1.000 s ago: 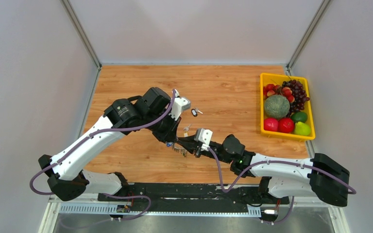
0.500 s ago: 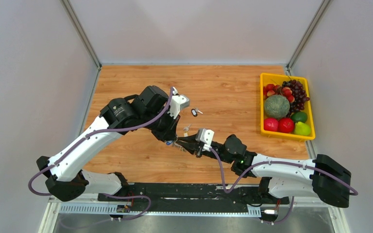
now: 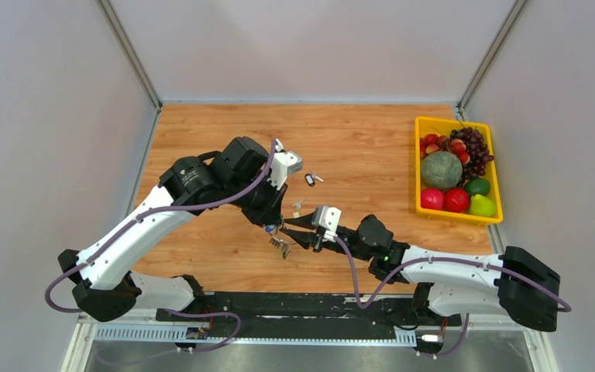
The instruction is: Remove the keys from the keyring
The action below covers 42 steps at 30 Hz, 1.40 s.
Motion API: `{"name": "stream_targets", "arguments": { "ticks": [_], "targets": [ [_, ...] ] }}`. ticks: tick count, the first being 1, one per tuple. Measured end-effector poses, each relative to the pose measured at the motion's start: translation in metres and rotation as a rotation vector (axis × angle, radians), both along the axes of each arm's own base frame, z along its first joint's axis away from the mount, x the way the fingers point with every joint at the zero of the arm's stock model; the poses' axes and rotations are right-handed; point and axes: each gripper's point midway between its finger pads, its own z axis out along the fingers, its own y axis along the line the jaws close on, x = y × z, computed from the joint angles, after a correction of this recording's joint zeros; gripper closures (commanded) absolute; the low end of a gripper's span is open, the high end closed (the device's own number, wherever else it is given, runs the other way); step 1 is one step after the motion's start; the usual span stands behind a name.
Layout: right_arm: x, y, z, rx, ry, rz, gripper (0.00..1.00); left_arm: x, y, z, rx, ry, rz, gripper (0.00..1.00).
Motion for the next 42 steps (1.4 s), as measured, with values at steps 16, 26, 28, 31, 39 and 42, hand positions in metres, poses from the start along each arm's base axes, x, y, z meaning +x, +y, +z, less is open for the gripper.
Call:
{"name": "stream_targets", "arguments": {
  "ticks": [16,26,28,31,39,42],
  "targets": [
    [-0.0004,-0.0008,0.0032,0.008,-0.004,0.000,0.76,-0.0014,-0.0010,0.0005,-0.006,0.007,-0.004,1.00],
    [-0.0005,-0.0008,0.0033,0.008,-0.003,0.000,0.75,-0.0031,-0.0035,0.0014,-0.018,0.015,-0.012,1.00],
    [-0.0005,-0.0008,0.0034,0.008,-0.003,0.000,0.74,-0.0031,-0.0037,0.0012,-0.018,0.015,-0.013,1.00],
    [-0.0005,-0.0008,0.0034,0.009,-0.003,0.000,0.73,-0.0034,-0.0039,0.0001,-0.017,0.017,-0.014,1.00],
    [-0.0006,-0.0008,0.0034,0.009,0.000,0.001,0.83,-0.0036,-0.0039,-0.0011,-0.017,0.018,-0.014,1.00],
    [-0.0006,-0.0008,0.0033,0.010,0.001,0.001,0.92,-0.0043,-0.0039,-0.0012,-0.018,0.019,-0.016,1.00]
  ]
}}
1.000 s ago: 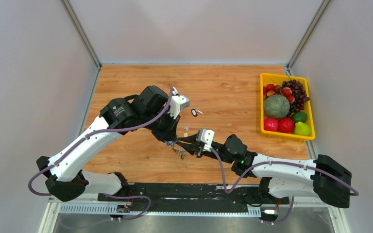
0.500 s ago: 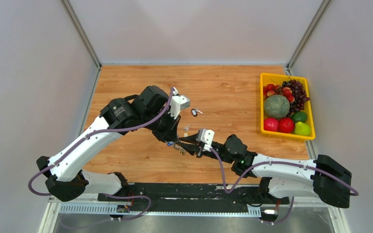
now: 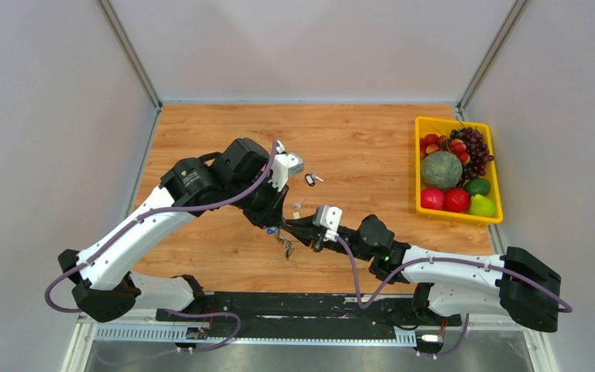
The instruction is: Remove the keys from the keyring
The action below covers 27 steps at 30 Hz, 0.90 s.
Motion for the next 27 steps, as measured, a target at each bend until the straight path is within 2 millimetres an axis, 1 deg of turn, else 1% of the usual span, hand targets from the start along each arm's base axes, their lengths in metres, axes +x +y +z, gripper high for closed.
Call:
{"name": "stream_targets", "arguments": {
  "ticks": [3,16,22,27],
  "targets": [
    [0.000,0.000,0.001,0.003,0.003,-0.001,1.00,0.000,0.000,0.000,-0.002,-0.002,-0.002,1.00],
    [0.003,-0.006,0.009,0.062,0.106,-0.039,1.00,-0.004,0.004,-0.004,-0.005,-0.005,-0.002,1.00],
    [0.003,-0.010,0.005,0.062,0.202,-0.055,1.00,-0.003,0.005,-0.011,-0.010,-0.013,-0.001,1.00],
    [0.002,-0.010,0.002,0.043,0.274,-0.061,1.00,-0.003,0.004,-0.021,-0.005,-0.009,-0.002,1.00]
  ]
}}
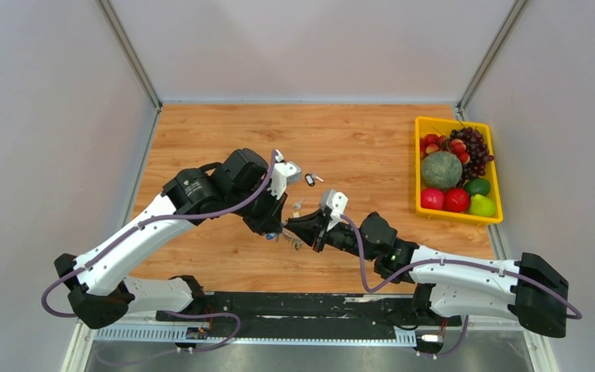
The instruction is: Remove the keys from the keyring
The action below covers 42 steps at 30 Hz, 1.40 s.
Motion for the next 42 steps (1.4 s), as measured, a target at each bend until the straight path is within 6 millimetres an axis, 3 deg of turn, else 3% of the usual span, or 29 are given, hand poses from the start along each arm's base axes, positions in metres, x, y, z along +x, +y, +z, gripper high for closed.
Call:
{"name": "stream_targets", "arguments": {
  "ticks": [17,28,42],
  "targets": [
    [0.006,0.003,0.006,-0.026,0.158,-0.046,1.00,0.002,-0.008,-0.006,-0.015,-0.018,-0.019,1.00],
    [0.007,-0.004,-0.019,-0.078,0.286,-0.096,1.00,0.003,-0.013,-0.032,-0.024,-0.012,-0.023,1.00],
    [0.013,-0.015,-0.014,0.044,0.462,-0.118,1.00,0.010,-0.023,-0.021,-0.155,-0.099,-0.015,1.00]
  ]
}}
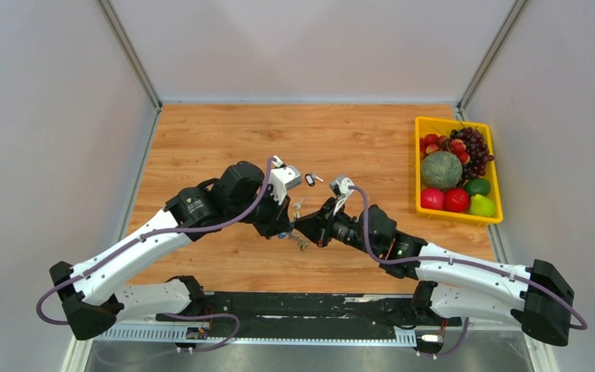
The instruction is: Remove the keys from the keyring
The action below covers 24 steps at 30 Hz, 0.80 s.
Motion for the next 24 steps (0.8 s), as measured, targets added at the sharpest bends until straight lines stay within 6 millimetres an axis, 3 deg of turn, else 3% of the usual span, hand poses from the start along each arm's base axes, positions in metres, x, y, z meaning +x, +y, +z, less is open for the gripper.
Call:
{"name": "stream_targets", "arguments": {
  "ticks": [15,24],
  "targets": [
    [-0.001,-0.009,0.001,0.056,0.063,0.009,1.00,0.002,-0.007,0.005,-0.038,-0.044,0.001,1.00],
    [0.005,-0.007,0.023,0.108,-0.028,0.006,1.00,0.028,0.009,0.039,0.020,-0.125,0.127,1.00]
  ]
}}
